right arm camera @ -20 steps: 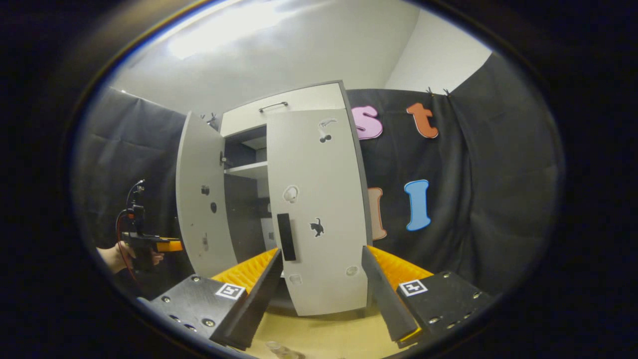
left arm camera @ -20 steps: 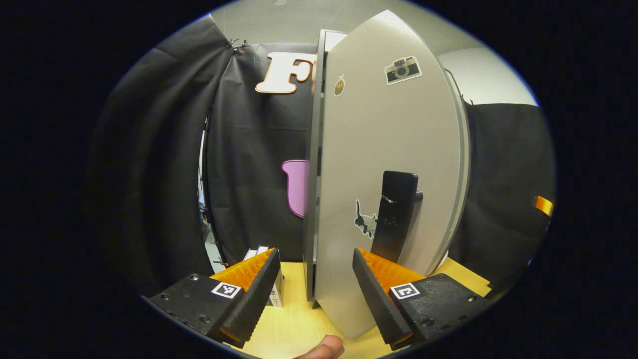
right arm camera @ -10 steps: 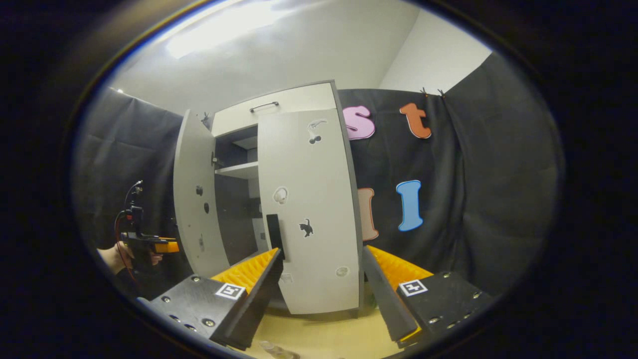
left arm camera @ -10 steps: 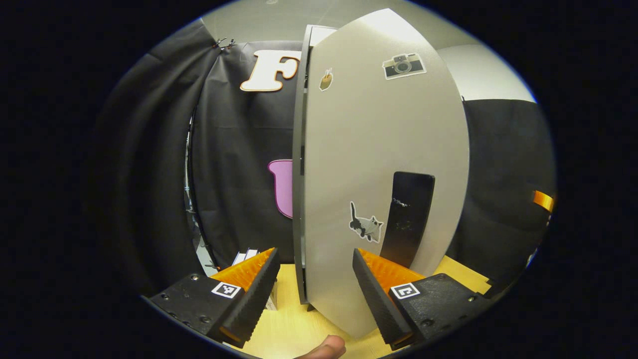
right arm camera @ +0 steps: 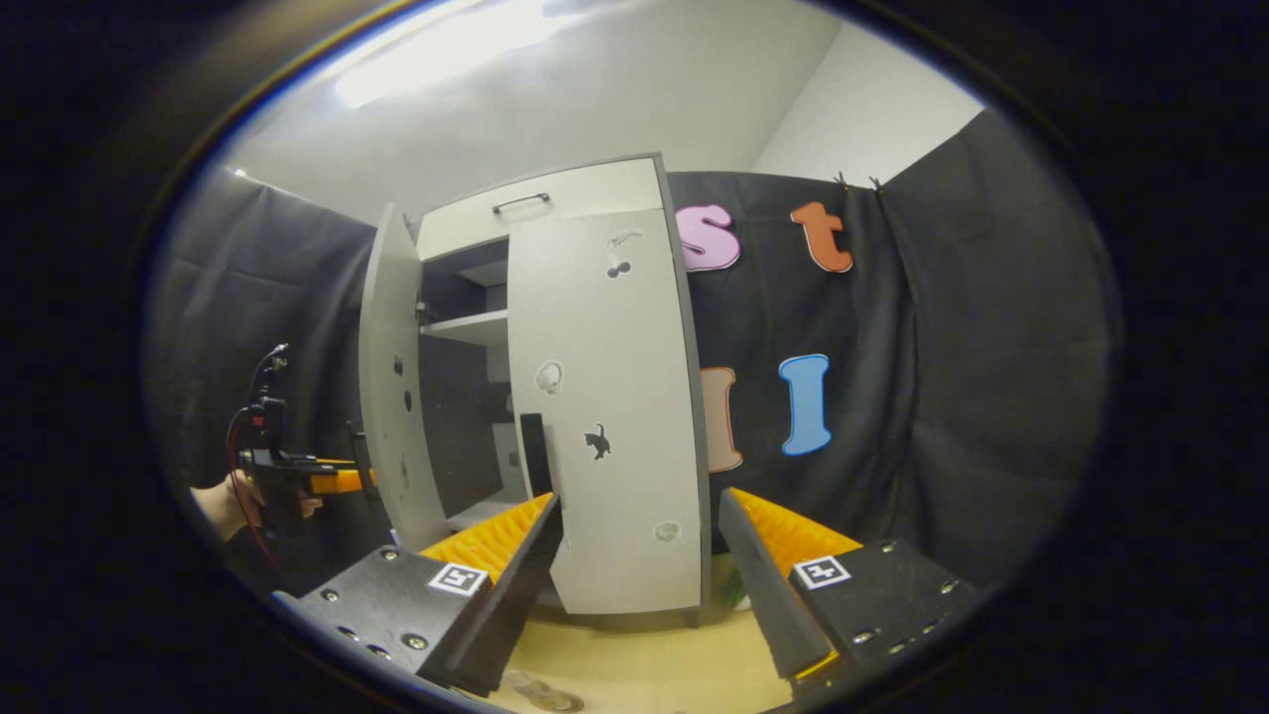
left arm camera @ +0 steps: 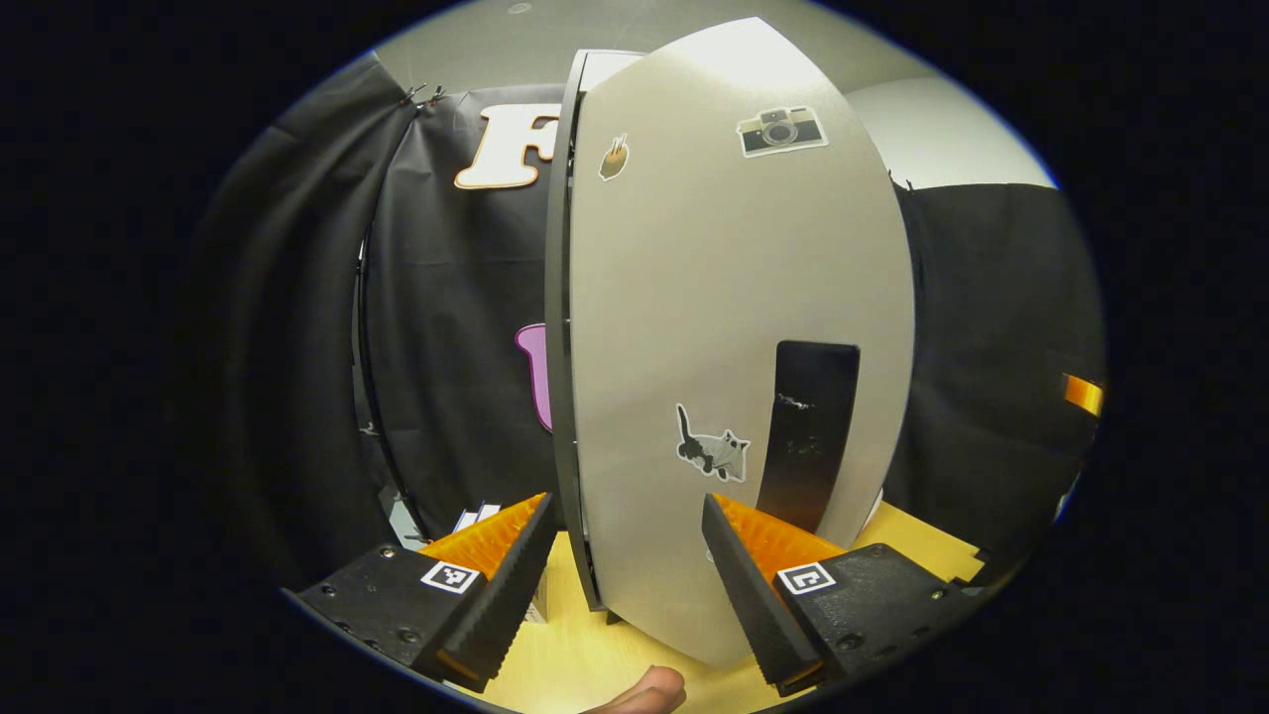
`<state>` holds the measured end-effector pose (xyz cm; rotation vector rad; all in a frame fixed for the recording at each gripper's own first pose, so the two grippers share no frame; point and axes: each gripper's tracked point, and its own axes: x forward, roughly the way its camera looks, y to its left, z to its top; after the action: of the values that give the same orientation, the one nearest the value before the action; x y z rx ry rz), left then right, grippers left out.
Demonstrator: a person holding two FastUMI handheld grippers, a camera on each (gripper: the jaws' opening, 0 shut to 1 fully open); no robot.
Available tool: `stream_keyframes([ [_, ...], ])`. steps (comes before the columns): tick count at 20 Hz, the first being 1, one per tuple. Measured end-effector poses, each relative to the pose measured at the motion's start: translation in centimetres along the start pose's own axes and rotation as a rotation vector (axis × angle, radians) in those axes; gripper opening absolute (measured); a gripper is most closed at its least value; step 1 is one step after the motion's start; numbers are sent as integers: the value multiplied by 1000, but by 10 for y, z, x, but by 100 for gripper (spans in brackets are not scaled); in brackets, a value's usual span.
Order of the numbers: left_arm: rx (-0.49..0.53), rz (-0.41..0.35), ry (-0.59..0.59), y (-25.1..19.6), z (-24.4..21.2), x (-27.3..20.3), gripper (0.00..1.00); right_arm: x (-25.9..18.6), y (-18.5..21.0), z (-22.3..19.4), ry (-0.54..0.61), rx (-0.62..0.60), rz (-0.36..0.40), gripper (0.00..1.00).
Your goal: Grasp the bottle in the cabinet with the left hand and place it on the coaster, then close the right door with the right hand and the left door with the left hand.
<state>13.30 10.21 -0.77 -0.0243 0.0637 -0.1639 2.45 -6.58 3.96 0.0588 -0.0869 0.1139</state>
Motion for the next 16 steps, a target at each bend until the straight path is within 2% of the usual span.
stream_keyframes([
  [1,-2,3,0,-1,1,0,94,-1,-2,-2,3,-3,-4,92],
  [2,7,4,2,-2,1,1,89,-2,-2,-3,6,-4,-8,92],
  [3,18,7,2,-3,2,2,94,-3,-1,-5,7,-6,-8,92],
  [7,41,11,4,-13,1,6,94,-8,3,-8,7,9,-9,93],
  [8,38,13,3,-17,2,5,89,-9,4,-7,7,13,-7,93],
  [9,38,9,0,-21,3,4,94,-12,5,-6,2,15,-5,96],
  [10,38,2,1,-26,3,3,91,-15,6,-4,-6,19,-3,96],
  [12,48,-3,-10,-35,7,0,95,-21,6,-4,-10,31,-2,93],
  [13,53,0,-19,-38,10,-3,93,-24,5,-6,-5,33,-4,96],
  [16,41,15,-45,-49,17,-17,94,-34,5,-1,-3,25,0,96],
])
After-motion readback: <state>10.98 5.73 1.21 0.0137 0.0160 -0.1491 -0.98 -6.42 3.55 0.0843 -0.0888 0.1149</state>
